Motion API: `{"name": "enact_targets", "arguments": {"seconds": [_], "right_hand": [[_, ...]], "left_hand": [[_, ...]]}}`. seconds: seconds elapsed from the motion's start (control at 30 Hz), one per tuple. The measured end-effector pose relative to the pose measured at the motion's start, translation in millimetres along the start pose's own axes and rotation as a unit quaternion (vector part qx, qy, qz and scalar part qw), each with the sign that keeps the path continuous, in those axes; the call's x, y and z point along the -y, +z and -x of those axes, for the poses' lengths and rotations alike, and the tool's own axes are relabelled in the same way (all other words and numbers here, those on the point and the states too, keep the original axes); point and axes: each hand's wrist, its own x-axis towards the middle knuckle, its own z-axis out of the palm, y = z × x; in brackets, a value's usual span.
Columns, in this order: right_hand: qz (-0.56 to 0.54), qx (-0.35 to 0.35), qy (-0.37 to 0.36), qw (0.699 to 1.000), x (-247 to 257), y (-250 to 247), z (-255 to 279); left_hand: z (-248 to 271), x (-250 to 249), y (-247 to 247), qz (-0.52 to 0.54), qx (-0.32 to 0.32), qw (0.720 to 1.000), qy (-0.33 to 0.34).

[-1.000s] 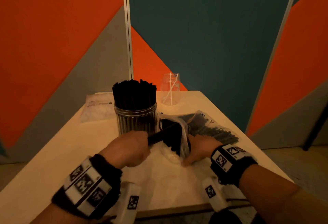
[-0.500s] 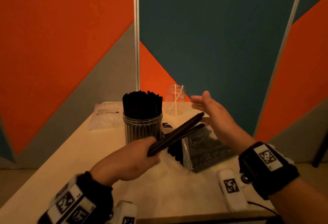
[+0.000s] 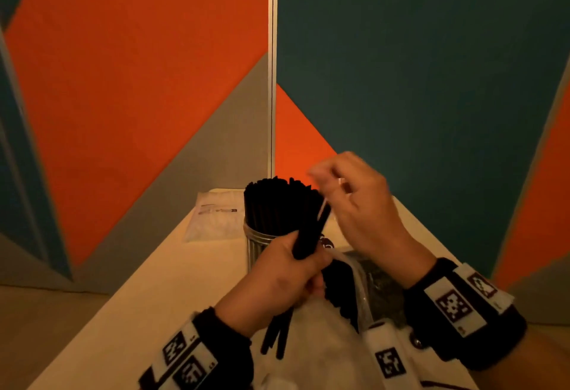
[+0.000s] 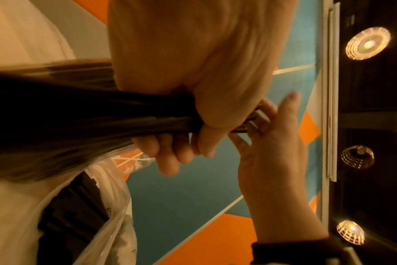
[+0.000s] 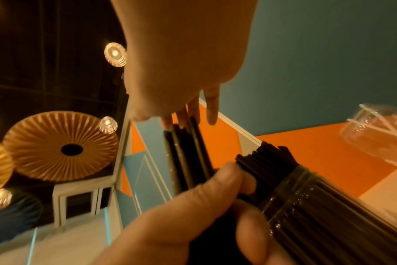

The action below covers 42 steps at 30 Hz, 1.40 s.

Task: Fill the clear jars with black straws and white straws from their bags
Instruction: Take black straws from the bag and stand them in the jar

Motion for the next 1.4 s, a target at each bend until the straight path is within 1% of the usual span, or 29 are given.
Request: {"name": "enact_targets", "arguments": {"seconds": [0.03, 0.07, 0.1, 0.13, 0.2, 0.23, 0.3, 0.37, 0.43, 0.53, 0.7, 0.8, 0.87, 0.93, 0.97, 1.0, 1.03, 1.07, 1.1, 1.13, 1.17, 1.23, 1.3, 1.33, 1.4], "right_hand": [[-0.006, -0.037, 0.024, 0.999, -7.3, -0.1, -0.3], [0.006, -0.045, 0.049, 0.998, -14.9, 1.9, 2.2], [0.033, -0.018, 0.068, 0.997, -22.3, 6.3, 8.2], [0.063, 0.034, 0.076, 0.995, -29.1, 13.4, 18.3], [0.110, 0.137, 0.047, 0.983, -39.1, 29.5, 42.1], [0.134, 0.178, 0.028, 0.975, -42.0, 35.8, 52.4], [0.174, 0.221, 0.013, 0.960, -48.2, 45.9, 65.4], [0.185, 0.210, 0.028, 0.960, -49.4, 51.1, 67.1], [0.165, 0.188, 0.052, 0.967, -48.3, 54.7, 65.9], [0.153, 0.181, 0.082, 0.968, -47.1, 61.0, 65.3], [0.112, 0.170, 0.113, 0.972, -51.2, 61.2, 68.2], [0.097, 0.169, 0.129, 0.972, -50.8, 59.9, 68.3], [0.095, 0.167, 0.132, 0.973, -50.0, 59.5, 67.2], [0.095, 0.168, 0.132, 0.972, -48.9, 59.0, 66.3], [0.096, 0.170, 0.133, 0.972, -48.5, 58.8, 65.8], [0.097, 0.172, 0.134, 0.971, -47.5, 58.7, 65.6], [0.096, 0.173, 0.134, 0.971, -46.6, 58.7, 65.1], [0.095, 0.173, 0.135, 0.971, -45.7, 58.6, 64.9], [0.095, 0.174, 0.135, 0.971, -45.1, 58.5, 65.0], [0.098, 0.175, 0.136, 0.970, -44.5, 58.4, 64.8], [0.102, 0.176, 0.136, 0.970, -44.2, 58.5, 64.8], [0.106, 0.177, 0.135, 0.969, -43.8, 58.9, 65.0], [0.103, 0.173, 0.135, 0.970, -43.7, 59.2, 64.9], [0.101, 0.171, 0.134, 0.971, -43.7, 59.1, 65.0], [0.103, 0.170, 0.131, 0.971, -44.1, 58.7, 65.5]], "left_hand": [[-1.4, 1.0, -5.8, 0.003, -0.027, 1.000, 0.014], [-2.9, 2.1, -11.9, 0.004, -0.053, 0.998, 0.033], [-4.7, 3.0, -17.7, 0.010, -0.076, 0.996, 0.053], [-6.7, 3.3, -22.7, 0.021, -0.096, 0.993, 0.071], [-11.2, 2.9, -29.3, 0.046, -0.127, 0.985, 0.105], [-13.0, 1.9, -31.0, 0.054, -0.139, 0.981, 0.121], [-16.1, -1.6, -34.1, 0.059, -0.159, 0.974, 0.150], [-19.9, -8.5, -37.6, 0.058, -0.171, 0.966, 0.184], [-25.3, -19.1, -40.8, 0.053, -0.183, 0.957, 0.218], [-37.2, -37.5, -44.7, 0.040, -0.203, 0.942, 0.265], [-61.5, -58.8, -45.7, 0.024, -0.219, 0.922, 0.317], [-73.8, -56.6, -43.0, 0.040, -0.232, 0.919, 0.317], [-78.6, -47.4, -40.2, 0.024, -0.231, 0.925, 0.302], [-81.1, -32.2, -37.3, -0.034, -0.233, 0.932, 0.275], [-82.5, -23.8, -37.2, -0.088, -0.238, 0.930, 0.265], [-82.8, -15.6, -37.8, -0.161, -0.243, 0.920, 0.261], [-82.9, -9.3, -39.2, -0.240, -0.248, 0.900, 0.268], [-83.3, -4.8, -41.1, -0.308, -0.252, 0.873, 0.282], [-83.6, -1.8, -43.8, -0.358, -0.259, 0.847, 0.295], [-83.8, -0.4, -46.3, -0.393, -0.271, 0.827, 0.298], [-84.2, 1.0, -48.8, -0.418, -0.278, 0.814, 0.292], [-83.4, 6.6, -51.6, -0.463, -0.267, 0.802, 0.266], [-81.4, 13.0, -54.3, -0.493, -0.255, 0.796, 0.242], [-80.6, 14.6, -56.7, -0.495, -0.254, 0.798, 0.231], [-79.8, 12.8, -63.7, -0.478, -0.248, 0.814, 0.216]]}}
